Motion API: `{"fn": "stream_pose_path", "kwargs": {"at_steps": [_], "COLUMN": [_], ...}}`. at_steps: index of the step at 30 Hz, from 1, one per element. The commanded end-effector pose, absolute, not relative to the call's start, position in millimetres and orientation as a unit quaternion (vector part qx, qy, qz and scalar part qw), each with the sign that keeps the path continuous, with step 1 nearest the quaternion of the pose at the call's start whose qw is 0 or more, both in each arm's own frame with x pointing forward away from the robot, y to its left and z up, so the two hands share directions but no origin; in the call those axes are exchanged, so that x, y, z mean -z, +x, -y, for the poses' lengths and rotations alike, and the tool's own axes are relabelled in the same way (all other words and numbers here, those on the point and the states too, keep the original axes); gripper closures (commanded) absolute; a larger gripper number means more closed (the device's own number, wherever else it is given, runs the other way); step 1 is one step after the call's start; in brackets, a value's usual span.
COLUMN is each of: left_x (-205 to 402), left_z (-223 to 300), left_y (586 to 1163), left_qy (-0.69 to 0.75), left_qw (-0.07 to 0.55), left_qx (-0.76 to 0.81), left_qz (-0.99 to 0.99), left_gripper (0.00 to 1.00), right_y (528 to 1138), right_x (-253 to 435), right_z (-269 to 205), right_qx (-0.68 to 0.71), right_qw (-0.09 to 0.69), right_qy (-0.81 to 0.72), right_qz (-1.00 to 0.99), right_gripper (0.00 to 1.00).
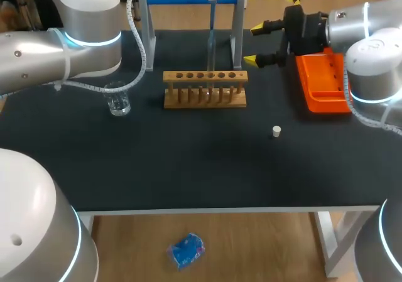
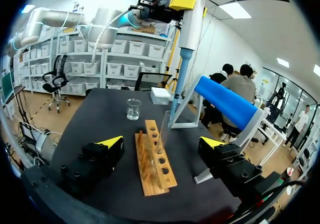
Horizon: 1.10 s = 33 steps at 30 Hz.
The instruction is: Invert the test tube, pick up the pipette, mount the tip to pipette, aspirate from beaker and dispense into the tube, eject the tip, return the pipette, and cap with the stopper.
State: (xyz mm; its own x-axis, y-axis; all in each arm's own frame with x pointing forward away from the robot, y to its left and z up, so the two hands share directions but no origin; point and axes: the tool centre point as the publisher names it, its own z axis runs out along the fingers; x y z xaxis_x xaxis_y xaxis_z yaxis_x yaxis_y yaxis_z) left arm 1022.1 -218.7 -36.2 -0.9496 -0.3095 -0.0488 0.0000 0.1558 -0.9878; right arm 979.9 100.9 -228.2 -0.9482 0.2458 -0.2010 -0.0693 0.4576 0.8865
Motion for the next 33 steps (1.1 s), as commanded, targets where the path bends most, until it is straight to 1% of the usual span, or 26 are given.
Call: {"fn": "stream_pose_path", "kwargs": {"at_steps": [1,33], "left_x": [33,23], "left_z": [217,218], "left_y": [1021,1017], "left_qy": [-0.102,-0.101], "left_qw": [0.120,0.121], "left_qx": [0.643,0.644], "left_qz": [-0.750,-0.749], "left_gripper": [1.00,1.00], "right_y": [980,980], "right_x": [229,229], "right_z": [-101,-101], "right_qx": [-0.518,-0.518], "right_qw": [0.152,0.152], "right_qy": [0.052,0.052], "right_qz": [-0.840,-0.840], "right_gripper": [0.00,0.00]}}
